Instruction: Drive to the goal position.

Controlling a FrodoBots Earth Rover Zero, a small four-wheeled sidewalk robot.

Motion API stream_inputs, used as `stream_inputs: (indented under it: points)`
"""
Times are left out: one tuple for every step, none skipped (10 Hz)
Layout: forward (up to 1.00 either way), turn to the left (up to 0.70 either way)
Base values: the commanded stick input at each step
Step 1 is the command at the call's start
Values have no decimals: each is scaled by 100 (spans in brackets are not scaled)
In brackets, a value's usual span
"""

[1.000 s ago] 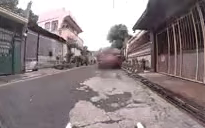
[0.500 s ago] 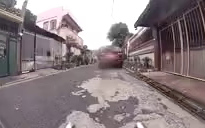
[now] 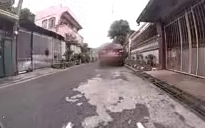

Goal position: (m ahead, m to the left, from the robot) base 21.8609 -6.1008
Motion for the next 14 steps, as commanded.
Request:
stream_inputs:
  points:
    - [70, 14]
    - [70, 14]
    - [70, 14]
    - [70, 14]
    - [70, 14]
    - [70, 14]
    - [70, 14]
    - [70, 14]
    - [70, 14]
    - [70, 14]
    - [70, 14]
    - [70, 14]
    - [70, 14]
    - [70, 14]
